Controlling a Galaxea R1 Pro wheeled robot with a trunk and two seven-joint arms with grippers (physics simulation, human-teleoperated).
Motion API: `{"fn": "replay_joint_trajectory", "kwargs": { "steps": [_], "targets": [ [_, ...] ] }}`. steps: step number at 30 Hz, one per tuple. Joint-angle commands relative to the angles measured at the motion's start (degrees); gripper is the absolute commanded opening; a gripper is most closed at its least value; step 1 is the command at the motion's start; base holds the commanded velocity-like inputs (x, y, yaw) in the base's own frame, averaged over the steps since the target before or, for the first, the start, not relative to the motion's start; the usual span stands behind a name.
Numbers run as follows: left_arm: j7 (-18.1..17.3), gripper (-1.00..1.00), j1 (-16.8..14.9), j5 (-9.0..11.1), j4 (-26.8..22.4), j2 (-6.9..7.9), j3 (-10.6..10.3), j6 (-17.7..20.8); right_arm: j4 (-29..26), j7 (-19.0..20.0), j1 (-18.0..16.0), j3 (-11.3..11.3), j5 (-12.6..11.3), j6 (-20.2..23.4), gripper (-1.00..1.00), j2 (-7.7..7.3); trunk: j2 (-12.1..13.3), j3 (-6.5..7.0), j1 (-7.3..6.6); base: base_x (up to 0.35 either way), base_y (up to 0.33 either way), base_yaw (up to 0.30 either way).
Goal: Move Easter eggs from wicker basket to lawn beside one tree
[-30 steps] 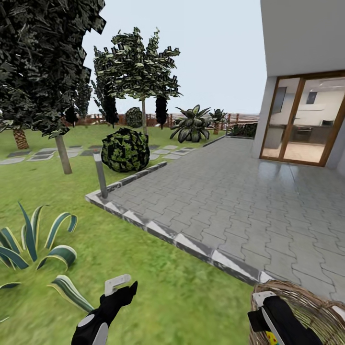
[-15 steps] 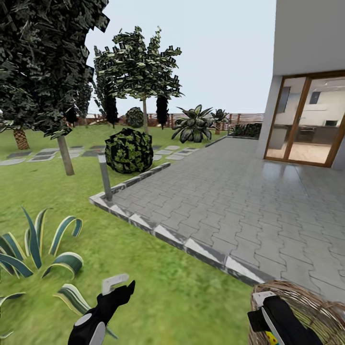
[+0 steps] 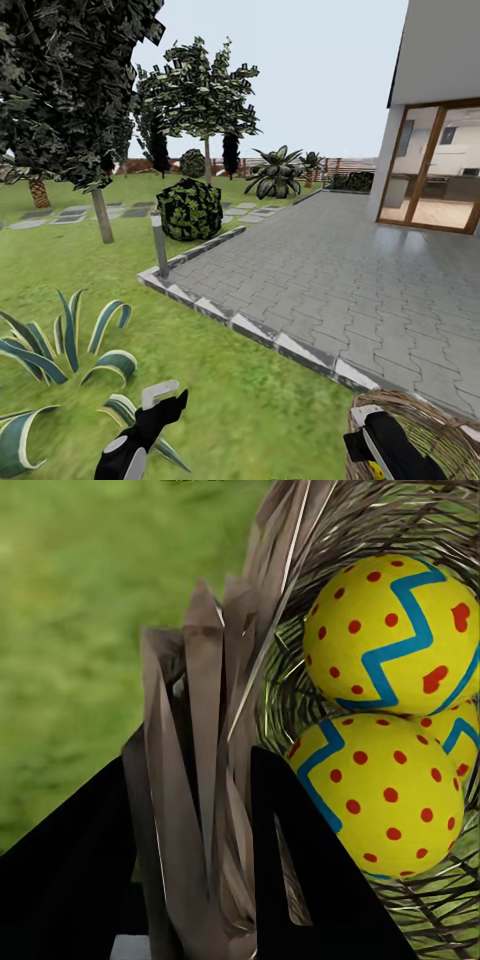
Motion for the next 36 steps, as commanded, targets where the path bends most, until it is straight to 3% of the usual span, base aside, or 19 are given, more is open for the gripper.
{"fn": "replay_joint_trajectory", "kwargs": {
  "steps": [1, 9, 18, 36],
  "targets": [
    [0.5, 1.00, 0.0, 0.6, 0.0, -0.03, -0.1, 0.2, -0.1, 0.3, 0.0, 0.1, 0.9, 0.3, -1.00, -0.03, 0.0, -0.06, -0.02, -0.157, 0.321, 0.274],
    [0.5, 1.00, 0.0, 0.6, 0.0, -0.07, 0.0, 0.2, -0.1, 0.4, 0.0, 0.1, 0.6, 0.3, -1.00, -0.27, 0.0, -0.06, -0.02, -0.161, 0.320, 0.266],
    [0.5, 1.00, 0.0, 0.6, 0.0, 0.02, 0.0, 0.2, -0.1, 0.6, 0.0, 0.1, 0.5, 0.3, -1.00, -0.40, 0.0, -0.06, -0.02, -0.139, 0.320, 0.011],
    [0.6, 1.00, 0.0, 0.6, 0.0, 0.02, 0.0, 0.2, -0.1, 0.6, 0.0, 0.1, 0.4, 0.3, -1.00, -0.36, 0.0, -0.06, -0.02, -0.003, 0.325, 0.000]
  ]
}}
